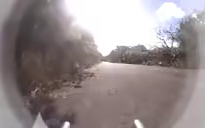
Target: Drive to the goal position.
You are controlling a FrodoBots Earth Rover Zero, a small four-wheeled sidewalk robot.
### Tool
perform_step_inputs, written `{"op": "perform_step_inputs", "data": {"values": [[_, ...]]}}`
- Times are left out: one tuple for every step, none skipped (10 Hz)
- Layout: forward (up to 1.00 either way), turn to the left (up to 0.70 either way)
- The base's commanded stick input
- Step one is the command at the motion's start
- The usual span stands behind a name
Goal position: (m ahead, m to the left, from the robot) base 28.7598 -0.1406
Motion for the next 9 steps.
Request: {"op": "perform_step_inputs", "data": {"values": [[0.70, -0.09], [0.70, -0.17], [0.70, -0.33], [0.70, -0.34], [0.70, -0.34], [0.70, -0.27], [0.70, -0.21], [0.70, 0.00], [0.70, 0.00]]}}
